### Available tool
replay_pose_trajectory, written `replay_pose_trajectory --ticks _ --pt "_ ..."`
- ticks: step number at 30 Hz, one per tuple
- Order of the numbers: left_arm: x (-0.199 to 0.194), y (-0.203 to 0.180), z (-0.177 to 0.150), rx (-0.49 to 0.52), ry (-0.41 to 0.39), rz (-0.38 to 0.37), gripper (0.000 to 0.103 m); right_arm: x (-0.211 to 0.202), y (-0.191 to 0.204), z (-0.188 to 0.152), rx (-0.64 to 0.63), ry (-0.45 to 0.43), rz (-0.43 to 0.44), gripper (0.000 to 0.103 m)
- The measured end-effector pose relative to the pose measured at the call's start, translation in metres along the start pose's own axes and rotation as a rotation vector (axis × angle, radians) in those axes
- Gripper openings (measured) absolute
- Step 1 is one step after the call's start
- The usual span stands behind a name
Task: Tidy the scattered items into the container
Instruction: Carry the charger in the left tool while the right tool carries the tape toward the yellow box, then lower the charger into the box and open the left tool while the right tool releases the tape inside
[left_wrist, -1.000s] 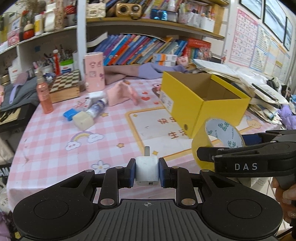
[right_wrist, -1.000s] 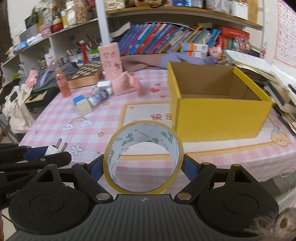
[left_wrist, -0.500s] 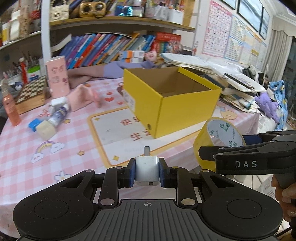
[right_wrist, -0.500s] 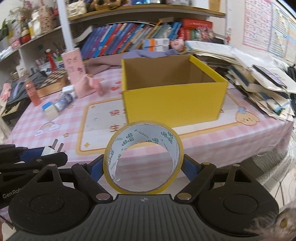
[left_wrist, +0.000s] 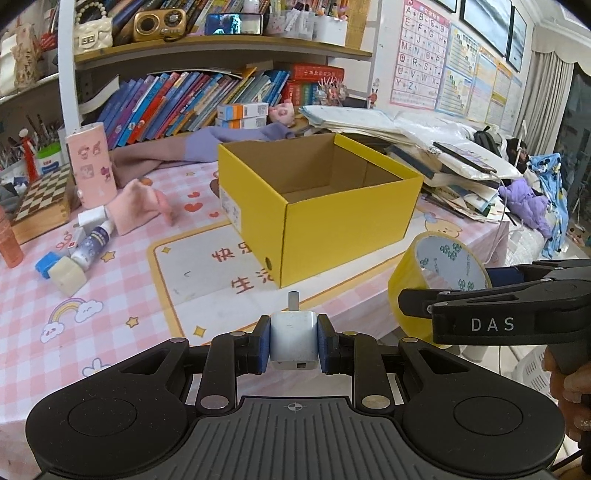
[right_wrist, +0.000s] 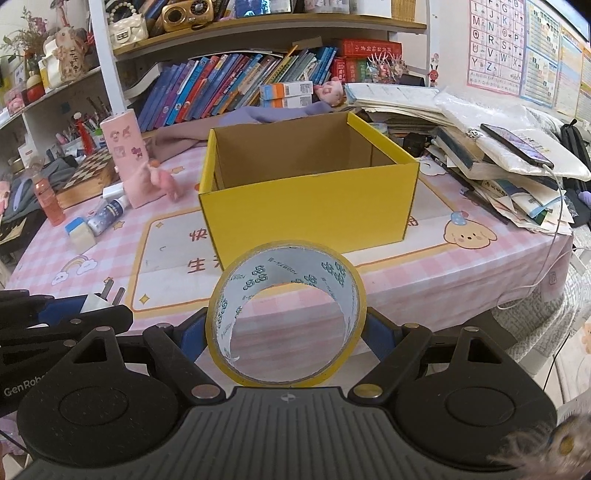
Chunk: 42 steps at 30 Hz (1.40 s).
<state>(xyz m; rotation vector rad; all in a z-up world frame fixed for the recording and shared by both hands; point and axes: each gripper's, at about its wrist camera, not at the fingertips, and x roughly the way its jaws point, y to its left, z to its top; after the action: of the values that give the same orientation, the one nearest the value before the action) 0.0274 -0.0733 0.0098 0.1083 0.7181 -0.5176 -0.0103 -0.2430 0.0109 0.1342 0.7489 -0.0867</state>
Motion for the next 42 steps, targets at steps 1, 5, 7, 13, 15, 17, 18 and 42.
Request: replay_pose_trajectory --ticks 1,5,7,13,15,17,18,42 --pt "0.001 -0.002 0.001 0.004 0.000 -0.002 0.024 0.000 -0.003 0.000 0.004 0.000 -0.003 0.084" --pt "0.006 -0.010 0.004 0.012 0.003 -0.010 0.024 0.002 -0.012 0.001 0.012 0.006 -0.012 0.084" --pt "0.009 -0.014 0.006 0.015 0.007 -0.016 0.024 0.002 -0.016 0.000 0.014 0.012 -0.015 0.084" --pt "0.016 -0.024 0.008 0.030 0.019 -0.036 0.024 0.004 -0.028 -0.002 0.030 0.028 -0.034 0.084" --pt "0.019 -0.027 0.009 0.037 0.022 -0.043 0.024 0.004 -0.031 -0.003 0.035 0.030 -0.039 0.084" --pt "0.021 -0.030 0.010 0.045 0.025 -0.050 0.024 0.003 -0.034 -0.004 0.042 0.030 -0.045 0.084" --pt "0.022 -0.031 0.010 0.048 0.026 -0.053 0.024 0.003 -0.036 -0.004 0.045 0.030 -0.047 0.084" --pt "0.020 -0.037 0.078 0.086 -0.151 -0.055 0.024 0.014 -0.058 0.067 0.046 -0.117 -0.014 0.084"
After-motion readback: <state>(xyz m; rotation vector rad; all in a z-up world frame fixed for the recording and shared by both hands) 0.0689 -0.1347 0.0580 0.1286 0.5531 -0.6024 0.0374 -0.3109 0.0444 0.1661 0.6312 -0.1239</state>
